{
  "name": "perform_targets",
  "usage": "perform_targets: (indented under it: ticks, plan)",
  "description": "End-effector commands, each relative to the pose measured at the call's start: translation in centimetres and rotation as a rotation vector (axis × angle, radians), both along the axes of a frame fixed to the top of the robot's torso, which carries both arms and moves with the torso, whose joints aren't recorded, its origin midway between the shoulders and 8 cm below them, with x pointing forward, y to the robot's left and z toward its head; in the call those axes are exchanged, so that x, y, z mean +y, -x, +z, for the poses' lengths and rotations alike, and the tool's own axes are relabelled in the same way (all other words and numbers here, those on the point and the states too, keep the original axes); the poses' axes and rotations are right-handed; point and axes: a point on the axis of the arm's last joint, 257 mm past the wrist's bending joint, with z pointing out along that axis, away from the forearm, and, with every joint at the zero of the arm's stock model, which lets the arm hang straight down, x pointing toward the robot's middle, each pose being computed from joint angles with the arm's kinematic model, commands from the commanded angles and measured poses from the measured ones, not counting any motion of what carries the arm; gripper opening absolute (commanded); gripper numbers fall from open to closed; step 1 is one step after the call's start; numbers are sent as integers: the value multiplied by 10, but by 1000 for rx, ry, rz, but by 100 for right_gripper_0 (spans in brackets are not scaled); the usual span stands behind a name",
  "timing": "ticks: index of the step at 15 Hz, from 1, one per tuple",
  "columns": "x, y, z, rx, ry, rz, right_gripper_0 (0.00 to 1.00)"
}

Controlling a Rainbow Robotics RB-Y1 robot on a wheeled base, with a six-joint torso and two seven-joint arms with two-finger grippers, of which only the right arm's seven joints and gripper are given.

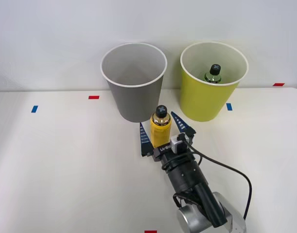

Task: Put cans in the gray bin, plastic bottles in the light green bin

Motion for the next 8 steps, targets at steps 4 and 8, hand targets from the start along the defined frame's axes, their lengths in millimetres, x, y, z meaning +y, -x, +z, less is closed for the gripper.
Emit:
perform_targets:
  ticks: [4,8]
  plan:
    - [-1,-7,2,10,-2,-14,100]
    - [1,-6,2,10,-2,-10,7]
